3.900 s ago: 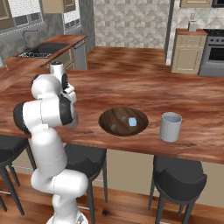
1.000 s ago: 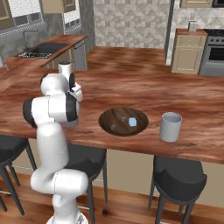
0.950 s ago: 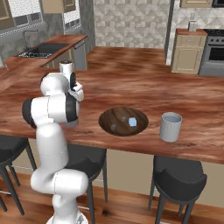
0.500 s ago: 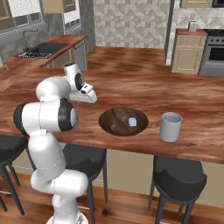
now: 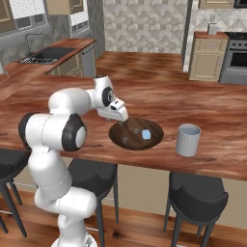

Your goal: There are four ice cubes in the ice bowl. Place two ice cubes in each glass of water.

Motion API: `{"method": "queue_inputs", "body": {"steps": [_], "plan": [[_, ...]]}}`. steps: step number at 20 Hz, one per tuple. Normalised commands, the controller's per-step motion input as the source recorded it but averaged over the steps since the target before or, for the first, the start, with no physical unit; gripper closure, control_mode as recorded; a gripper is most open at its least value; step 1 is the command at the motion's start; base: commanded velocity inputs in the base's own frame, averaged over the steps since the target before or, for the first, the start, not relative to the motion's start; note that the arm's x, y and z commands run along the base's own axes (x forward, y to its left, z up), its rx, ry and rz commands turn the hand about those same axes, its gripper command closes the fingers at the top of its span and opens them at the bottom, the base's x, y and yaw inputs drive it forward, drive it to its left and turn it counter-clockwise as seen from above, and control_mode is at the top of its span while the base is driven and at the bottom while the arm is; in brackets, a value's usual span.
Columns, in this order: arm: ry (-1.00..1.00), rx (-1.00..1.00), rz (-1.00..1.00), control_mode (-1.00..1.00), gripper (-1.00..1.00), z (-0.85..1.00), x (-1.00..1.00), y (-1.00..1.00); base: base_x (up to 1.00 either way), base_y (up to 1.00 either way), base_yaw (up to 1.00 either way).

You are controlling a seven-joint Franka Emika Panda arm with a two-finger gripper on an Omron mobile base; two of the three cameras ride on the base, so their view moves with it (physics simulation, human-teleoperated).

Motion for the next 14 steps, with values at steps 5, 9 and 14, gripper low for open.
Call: {"method": "queue_inputs", "body": {"steps": [5,9,14], "plan": [[0.05,0.11,-0.29,-1.0,-1.0,-0.03,0.14,-1.0,0.0,0.0,0.0],[0.06,0.11,-0.27,-1.0,-1.0,-0.21,0.2,-1.0,0.0,0.0,0.0],[0.01,0.15,-0.13,-1.0,-1.0,-0.5,0.2,-0.65,0.0,0.0,0.0]]}}
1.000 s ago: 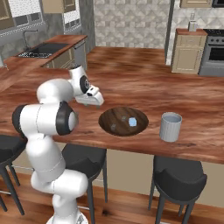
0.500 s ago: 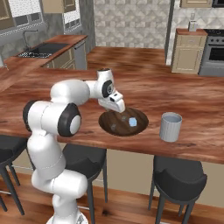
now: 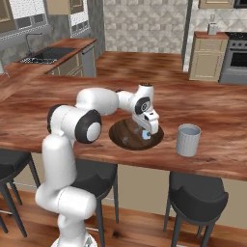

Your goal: There are four ice cubes in the ice bowl. Place two ice cubes in each glass of water.

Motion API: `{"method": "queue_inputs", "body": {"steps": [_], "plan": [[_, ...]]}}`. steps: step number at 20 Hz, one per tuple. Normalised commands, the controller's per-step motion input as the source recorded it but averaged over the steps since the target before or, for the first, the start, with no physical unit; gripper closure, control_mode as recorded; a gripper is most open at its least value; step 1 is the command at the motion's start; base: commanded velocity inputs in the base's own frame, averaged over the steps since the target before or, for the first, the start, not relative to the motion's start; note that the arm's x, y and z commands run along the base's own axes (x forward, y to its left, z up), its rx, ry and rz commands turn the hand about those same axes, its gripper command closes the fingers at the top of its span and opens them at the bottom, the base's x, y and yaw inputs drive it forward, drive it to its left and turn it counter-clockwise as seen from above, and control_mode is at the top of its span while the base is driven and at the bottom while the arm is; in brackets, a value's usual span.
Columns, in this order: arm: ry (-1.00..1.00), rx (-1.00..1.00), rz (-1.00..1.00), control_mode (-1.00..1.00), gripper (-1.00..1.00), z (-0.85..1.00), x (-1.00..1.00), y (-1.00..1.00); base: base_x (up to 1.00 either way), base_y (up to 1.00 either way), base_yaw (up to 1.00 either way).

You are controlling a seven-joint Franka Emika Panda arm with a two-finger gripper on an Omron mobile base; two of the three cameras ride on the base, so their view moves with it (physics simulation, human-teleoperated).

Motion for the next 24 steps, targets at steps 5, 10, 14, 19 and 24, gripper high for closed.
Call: {"method": "queue_inputs", "body": {"steps": [5,10,14,19,24], "plan": [[0.0,0.07,-0.02,-1.0,-1.0,-0.27,0.42,0.0,0.0,0.0,0.0],[0.0,0.02,0.0,-1.0,-1.0,-0.13,0.38,0.0,0.0,0.0,0.0],[0.01,0.0,0.0,-1.0,-1.0,-0.27,0.26,0.0,0.0,0.0,0.0],[0.01,0.0,0.0,-1.0,-1.0,-0.39,0.21,0.0,0.0,0.0,0.0],[0.0,0.0,0.0,-1.0,-1.0,-0.26,0.25,0.0,0.0,0.0,0.0]]}}
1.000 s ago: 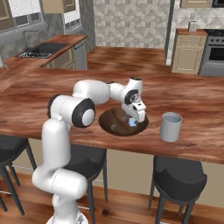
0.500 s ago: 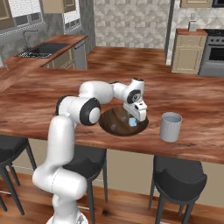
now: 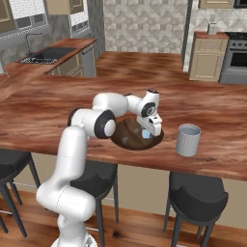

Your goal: There are four ice cubes in the ice bowl. Place two ice cubes in each glass of water.

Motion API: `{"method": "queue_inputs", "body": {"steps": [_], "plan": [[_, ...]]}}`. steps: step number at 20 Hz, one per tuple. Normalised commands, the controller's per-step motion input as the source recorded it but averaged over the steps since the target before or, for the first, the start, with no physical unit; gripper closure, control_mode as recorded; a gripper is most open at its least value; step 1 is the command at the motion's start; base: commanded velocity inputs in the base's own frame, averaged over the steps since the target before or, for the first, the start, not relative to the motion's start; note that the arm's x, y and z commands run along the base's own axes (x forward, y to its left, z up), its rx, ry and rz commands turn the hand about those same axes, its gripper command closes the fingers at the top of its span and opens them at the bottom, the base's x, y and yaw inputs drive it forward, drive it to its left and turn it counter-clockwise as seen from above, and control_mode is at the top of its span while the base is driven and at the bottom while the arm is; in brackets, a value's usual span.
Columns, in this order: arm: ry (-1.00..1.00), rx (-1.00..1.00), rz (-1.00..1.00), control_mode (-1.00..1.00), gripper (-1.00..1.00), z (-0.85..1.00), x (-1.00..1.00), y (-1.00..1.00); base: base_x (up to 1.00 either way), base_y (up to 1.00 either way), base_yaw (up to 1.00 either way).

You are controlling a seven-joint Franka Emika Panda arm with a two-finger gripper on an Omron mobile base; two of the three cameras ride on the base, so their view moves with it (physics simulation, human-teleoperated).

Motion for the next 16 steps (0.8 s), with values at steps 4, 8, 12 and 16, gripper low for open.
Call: {"method": "queue_inputs", "body": {"steps": [4,8,12,16], "plan": [[0.0,0.0,0.0,-1.0,-1.0,-0.21,0.33,0.0,0.0,0.0,0.0],[0.0,0.0,0.0,-1.0,-1.0,-0.24,0.08,0.0,0.0,0.0,0.0],[0.0,0.0,0.0,-1.0,-1.0,-0.13,-0.01,0.0,0.0,0.0,0.0],[0.0,0.0,0.0,-1.0,-1.0,0.0,-0.34,0.0,0.0,0.0,0.0]]}}
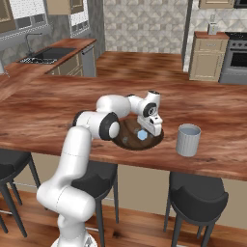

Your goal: There are four ice cubes in the ice bowl. Place two ice cubes in each glass of water.

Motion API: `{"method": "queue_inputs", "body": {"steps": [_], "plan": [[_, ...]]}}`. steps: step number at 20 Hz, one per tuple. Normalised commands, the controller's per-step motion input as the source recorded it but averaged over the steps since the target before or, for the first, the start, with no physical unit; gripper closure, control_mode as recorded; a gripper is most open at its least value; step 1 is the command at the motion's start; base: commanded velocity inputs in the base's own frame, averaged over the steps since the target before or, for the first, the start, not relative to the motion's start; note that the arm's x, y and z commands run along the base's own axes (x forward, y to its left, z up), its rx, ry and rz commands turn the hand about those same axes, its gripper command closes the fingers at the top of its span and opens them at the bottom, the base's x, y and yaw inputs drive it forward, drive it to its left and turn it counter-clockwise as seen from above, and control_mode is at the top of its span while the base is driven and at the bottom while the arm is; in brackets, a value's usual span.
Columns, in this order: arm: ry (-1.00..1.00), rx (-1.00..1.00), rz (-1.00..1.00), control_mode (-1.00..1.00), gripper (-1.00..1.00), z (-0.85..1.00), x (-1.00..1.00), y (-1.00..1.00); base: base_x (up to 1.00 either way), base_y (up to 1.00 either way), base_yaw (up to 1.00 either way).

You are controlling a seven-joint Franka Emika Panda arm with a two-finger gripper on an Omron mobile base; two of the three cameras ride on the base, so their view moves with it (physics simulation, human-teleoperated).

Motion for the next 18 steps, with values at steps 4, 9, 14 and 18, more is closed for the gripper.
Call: {"method": "queue_inputs", "body": {"steps": [4,9,14,18], "plan": [[0.0,0.0,0.02,-1.0,-1.0,0.0,-0.37,0.18,0.0,0.0,0.0],[-0.01,0.0,0.01,-1.0,-1.0,0.0,-0.03,0.34,0.0,0.0,0.0],[0.0,-0.01,0.01,-1.0,-1.0,0.0,-0.09,0.17,0.0,0.0,0.0],[0.0,0.0,0.0,-1.0,-1.0,-0.08,0.01,-0.14,0.0,0.0,0.0]]}}
